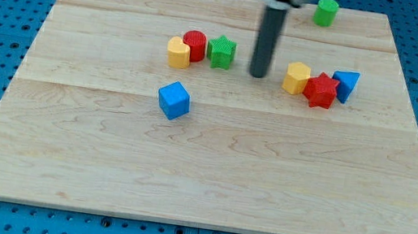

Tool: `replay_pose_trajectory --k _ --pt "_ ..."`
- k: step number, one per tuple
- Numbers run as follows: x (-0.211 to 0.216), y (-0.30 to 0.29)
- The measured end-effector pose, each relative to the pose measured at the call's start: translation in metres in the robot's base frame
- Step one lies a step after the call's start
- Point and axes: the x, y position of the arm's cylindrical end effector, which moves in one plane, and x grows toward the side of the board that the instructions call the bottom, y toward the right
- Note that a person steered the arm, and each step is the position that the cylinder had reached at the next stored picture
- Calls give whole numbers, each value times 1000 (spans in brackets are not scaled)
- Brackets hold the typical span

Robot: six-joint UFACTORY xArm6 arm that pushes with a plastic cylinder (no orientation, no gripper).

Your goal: Push yellow heart down a bit

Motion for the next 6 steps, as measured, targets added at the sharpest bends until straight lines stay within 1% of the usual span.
replay_pose_trajectory --k 1,2,3,5,6 --pt "11 -105" --pt "5 -154" --pt "-39 -169" --pt "-44 11" --pt "-44 32"
